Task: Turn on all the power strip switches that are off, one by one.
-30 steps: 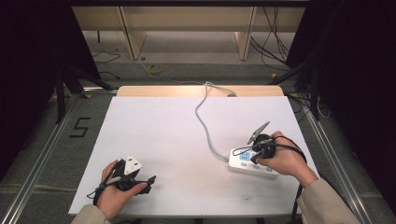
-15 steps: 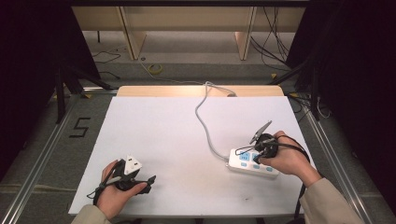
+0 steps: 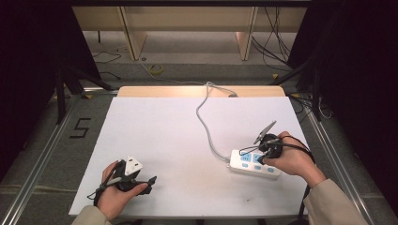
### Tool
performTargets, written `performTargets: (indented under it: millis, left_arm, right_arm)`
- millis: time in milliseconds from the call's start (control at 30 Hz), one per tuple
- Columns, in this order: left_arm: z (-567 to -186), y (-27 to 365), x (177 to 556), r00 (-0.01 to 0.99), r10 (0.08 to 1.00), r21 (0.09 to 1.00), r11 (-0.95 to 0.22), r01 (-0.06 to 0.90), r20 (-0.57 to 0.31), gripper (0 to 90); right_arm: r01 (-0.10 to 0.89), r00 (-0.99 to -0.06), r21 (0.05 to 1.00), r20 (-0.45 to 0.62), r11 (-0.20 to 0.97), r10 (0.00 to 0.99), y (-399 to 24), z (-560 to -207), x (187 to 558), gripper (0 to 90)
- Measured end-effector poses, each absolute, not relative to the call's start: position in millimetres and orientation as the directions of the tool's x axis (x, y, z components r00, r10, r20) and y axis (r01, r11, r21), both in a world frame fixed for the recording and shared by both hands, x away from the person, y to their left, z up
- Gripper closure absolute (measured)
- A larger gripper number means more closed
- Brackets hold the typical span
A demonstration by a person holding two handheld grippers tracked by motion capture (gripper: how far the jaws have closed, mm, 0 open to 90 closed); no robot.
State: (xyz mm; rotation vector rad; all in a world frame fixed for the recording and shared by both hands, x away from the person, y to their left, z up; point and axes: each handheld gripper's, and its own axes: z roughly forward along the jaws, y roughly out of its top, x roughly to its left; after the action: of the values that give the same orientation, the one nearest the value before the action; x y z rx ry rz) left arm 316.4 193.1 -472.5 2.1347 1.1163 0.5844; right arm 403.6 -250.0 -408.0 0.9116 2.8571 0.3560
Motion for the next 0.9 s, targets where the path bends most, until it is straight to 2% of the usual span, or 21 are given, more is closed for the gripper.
performTargets:
  millis: [900]
  left_arm:
    - [-472.7,192.6,316.7,0.539,0.837,0.717,-0.429,0.55,0.088,17.0]
  right_arm:
    - [0.571,-0.802,0.232,-0.048,0.788,0.595,-258.9,-406.0,403.3,90.0]
